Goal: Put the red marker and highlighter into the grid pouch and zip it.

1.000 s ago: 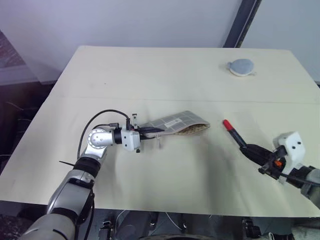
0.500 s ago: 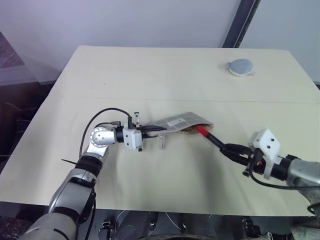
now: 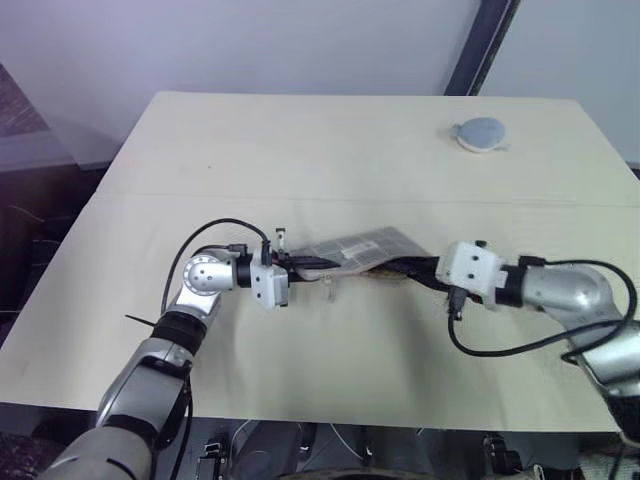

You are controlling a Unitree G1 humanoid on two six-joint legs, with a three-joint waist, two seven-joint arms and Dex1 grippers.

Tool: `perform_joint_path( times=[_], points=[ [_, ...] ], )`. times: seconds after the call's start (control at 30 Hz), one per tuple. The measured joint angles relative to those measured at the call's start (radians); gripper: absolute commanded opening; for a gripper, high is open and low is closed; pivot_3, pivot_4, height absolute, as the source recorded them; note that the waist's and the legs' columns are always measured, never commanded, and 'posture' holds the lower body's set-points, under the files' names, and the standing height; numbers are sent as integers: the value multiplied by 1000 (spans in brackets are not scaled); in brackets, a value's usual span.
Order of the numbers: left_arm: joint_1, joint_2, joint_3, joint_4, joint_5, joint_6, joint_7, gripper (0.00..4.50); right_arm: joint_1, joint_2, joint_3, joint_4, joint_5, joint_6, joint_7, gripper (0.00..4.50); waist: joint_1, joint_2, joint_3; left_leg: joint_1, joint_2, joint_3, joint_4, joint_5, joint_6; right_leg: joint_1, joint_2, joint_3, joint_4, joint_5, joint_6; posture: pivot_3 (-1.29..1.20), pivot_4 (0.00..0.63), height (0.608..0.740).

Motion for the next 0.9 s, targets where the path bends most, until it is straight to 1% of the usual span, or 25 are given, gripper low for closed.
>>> perform_joint_path(
  times=[0.2,0.3,0.37,0.4,0.43,0.5,0.53,0.57,0.7,0.8,0.87,0.9],
  points=[
    [-5,-8,-2,1,-4,-8,-1,0,-84,54,118,64,-161,-199,1,333,0,0,0,0,-1,0,1,1,-2,0,0,0,0,0,0,0,150,740],
    [-5,-8,-7,1,-4,-8,-3,0,-91,65,129,79,-191,-229,-2,333,1,0,0,0,-1,0,1,2,-4,0,0,0,0,0,0,0,150,740],
    [-5,-8,-6,1,-8,-7,-3,0,-92,78,124,78,-155,-184,15,1354,0,0,0,0,-1,0,1,1,-1,0,0,0,0,1,-1,0,150,740],
    [-5,-7,-6,1,-9,-5,-3,0,-91,89,117,74,-126,-157,23,1733,-1,0,0,0,-1,0,1,0,0,-1,0,1,0,1,-1,0,150,740],
    [-5,-8,-7,1,-9,-5,-3,0,-90,98,107,65,-106,-138,23,2238,-1,0,0,0,-1,0,1,0,0,-1,0,1,0,1,-1,0,150,740],
    [-4,-8,-7,2,-9,-4,-3,0,-72,113,59,22,-52,-73,13,3258,2,0,0,0,-1,0,1,0,0,-1,1,1,1,1,-1,0,150,740],
    [-3,-8,-6,3,-9,-3,-1,0,-46,120,12,-19,-1,-16,4,3830,3,0,0,-1,-1,-1,1,0,0,-1,1,1,1,1,-1,0,150,740],
    [-2,-7,-6,5,-8,0,1,0,-24,122,-21,-49,42,34,1,4289,4,0,0,-1,-1,-1,1,0,0,-1,1,1,1,1,-1,0,150,740],
    [6,-3,-6,8,-3,4,9,0,86,138,-189,-202,287,290,-37,4289,2,0,0,-2,-1,-1,0,-1,1,-1,1,1,1,1,-1,0,150,740],
    [8,-11,-6,13,18,5,30,0,119,176,-321,-302,498,457,-117,4289,1,0,0,-1,0,-1,0,-1,1,-1,1,1,1,1,-1,0,150,740],
    [5,-21,-6,41,61,2,60,0,154,179,-381,-342,620,560,-178,4289,1,0,0,-1,0,-1,0,0,1,-1,1,1,1,1,-2,0,150,740],
    [4,-26,-6,52,79,1,76,0,172,179,-394,-350,656,599,-202,4289,2,0,0,-1,0,-1,1,0,1,-1,1,1,1,1,-2,0,150,740]
  ],
)
